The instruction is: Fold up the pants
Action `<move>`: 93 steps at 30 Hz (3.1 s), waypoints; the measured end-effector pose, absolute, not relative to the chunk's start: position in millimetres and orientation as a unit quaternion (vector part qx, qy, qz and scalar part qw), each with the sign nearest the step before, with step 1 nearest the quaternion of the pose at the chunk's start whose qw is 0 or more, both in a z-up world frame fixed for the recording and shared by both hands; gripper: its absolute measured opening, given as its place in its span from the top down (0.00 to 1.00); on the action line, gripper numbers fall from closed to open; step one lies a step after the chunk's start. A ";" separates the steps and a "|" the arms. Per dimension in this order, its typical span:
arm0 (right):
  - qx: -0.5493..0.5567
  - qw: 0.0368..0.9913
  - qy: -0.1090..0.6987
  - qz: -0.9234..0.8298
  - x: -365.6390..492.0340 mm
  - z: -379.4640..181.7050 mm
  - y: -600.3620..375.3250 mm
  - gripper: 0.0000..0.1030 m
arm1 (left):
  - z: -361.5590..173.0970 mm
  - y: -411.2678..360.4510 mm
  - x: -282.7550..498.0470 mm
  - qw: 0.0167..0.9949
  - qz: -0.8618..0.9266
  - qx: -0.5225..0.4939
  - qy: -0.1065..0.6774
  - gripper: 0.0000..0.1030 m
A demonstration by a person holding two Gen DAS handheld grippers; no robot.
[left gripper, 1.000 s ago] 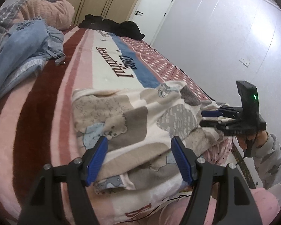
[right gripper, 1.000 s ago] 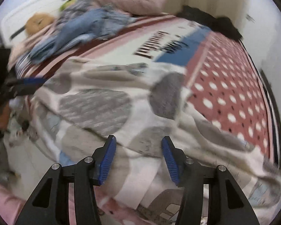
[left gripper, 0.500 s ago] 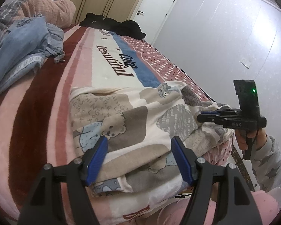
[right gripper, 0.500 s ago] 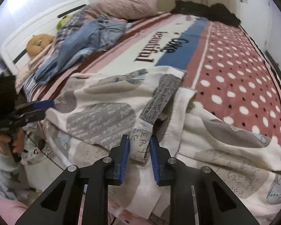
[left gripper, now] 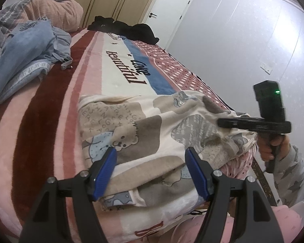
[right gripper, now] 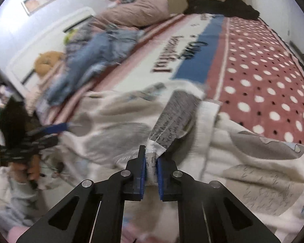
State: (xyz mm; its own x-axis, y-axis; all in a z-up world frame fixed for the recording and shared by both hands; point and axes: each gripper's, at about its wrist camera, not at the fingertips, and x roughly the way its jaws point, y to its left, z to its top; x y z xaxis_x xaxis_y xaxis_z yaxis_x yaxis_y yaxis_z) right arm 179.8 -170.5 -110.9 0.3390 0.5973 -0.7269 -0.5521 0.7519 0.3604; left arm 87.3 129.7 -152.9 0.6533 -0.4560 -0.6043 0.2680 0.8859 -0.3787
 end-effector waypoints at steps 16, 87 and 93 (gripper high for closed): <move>0.087 0.801 0.473 0.356 162.6 -101.5 -203.4 0.96 | -169.1 86.2 71.9 0.898 -0.201 0.063 0.386 0.37; -0.005 0.821 0.354 0.447 152.3 -79.0 -25.3 0.99 | -134.1 190.6 56.9 0.937 -0.028 -0.171 0.305 0.22; -0.016 0.843 0.350 0.407 145.8 -75.4 -56.2 0.94 | -137.2 185.2 63.8 0.923 -0.104 -0.194 0.317 0.20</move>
State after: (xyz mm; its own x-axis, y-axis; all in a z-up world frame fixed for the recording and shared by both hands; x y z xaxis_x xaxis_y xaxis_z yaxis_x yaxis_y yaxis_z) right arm 145.8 -56.2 -75.4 0.4231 0.6762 -0.6032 -0.6980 0.6677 0.2589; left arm 63.8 185.2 -137.2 0.7774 -0.3146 -0.5447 0.0690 0.9033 -0.4233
